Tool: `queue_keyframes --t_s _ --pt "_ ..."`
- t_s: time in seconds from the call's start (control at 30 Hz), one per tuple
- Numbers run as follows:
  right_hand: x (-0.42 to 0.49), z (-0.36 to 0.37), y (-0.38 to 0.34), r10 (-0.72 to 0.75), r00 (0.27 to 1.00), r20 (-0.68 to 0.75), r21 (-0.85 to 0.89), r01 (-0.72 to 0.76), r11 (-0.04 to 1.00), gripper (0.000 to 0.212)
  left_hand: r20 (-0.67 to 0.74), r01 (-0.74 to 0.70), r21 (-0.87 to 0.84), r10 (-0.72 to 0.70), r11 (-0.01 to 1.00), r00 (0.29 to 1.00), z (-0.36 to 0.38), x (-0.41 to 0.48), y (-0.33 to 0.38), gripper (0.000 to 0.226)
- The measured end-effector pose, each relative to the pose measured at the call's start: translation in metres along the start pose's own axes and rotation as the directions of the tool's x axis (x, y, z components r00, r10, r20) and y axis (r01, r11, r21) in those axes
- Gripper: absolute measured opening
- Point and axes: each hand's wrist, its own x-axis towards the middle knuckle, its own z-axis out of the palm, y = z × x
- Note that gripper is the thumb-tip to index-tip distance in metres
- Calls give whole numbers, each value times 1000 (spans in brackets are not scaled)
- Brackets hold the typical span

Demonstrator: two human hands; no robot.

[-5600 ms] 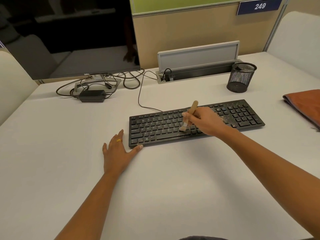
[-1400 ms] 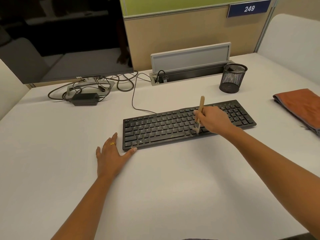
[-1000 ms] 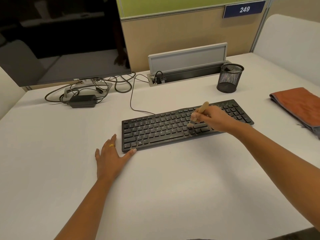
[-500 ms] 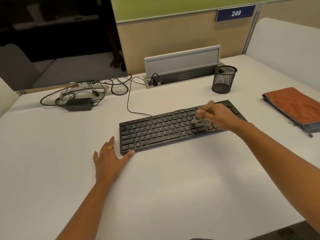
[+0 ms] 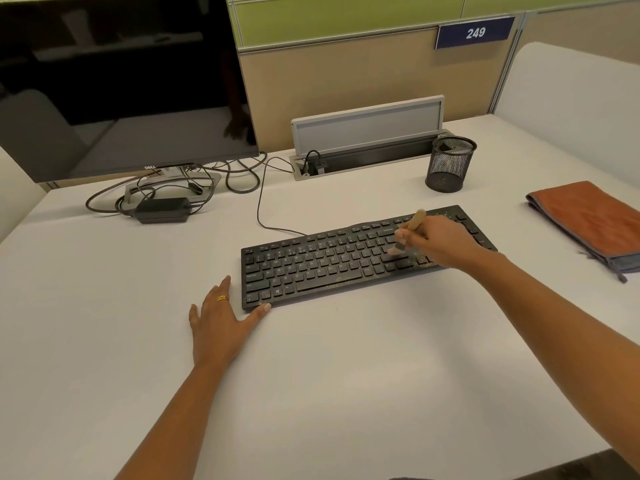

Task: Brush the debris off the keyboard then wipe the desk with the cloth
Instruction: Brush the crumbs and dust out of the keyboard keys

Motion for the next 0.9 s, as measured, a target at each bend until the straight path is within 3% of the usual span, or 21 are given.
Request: queue_keyframes --t_s 0.13,0.3,0.37,0.43,0.5,0.57,0.73,0.9 --pt "3 -7 3 49 994 -97 -223 -70 972 43 -5 7 2 -7 1000 1000 -1 -1 0 91" --pt "2 2 -3 21 999 -46 104 -16 994 41 -1 16 -3 -16 1000 1000 -2 -1 2 91" --pt "1 5 -3 31 999 -35 23 -31 999 41 -3 17 -8 -17 1000 1000 -2 -2 2 91" --pt "0 3 -3 71 993 -97 -103 -81 991 41 -1 18 -10 -18 1000 1000 -2 -2 3 90" --pt "-4 1 -5 74 981 -177 -116 -95 989 31 -5 26 -12 -26 1000 1000 -3 -3 4 90" --pt "-8 2 -12 73 967 -242 -6 -77 997 19 -13 23 -12 -23 1000 1000 -2 -3 4 91" --pt "-13 15 -52 85 953 -289 242 -13 970 19 -30 47 -12 -47 999 998 -3 -12 7 92" --pt "-9 35 -115 -63 997 -49 604 80 793 33 -63 72 6 -71 997 995 -3 -24 7 91"
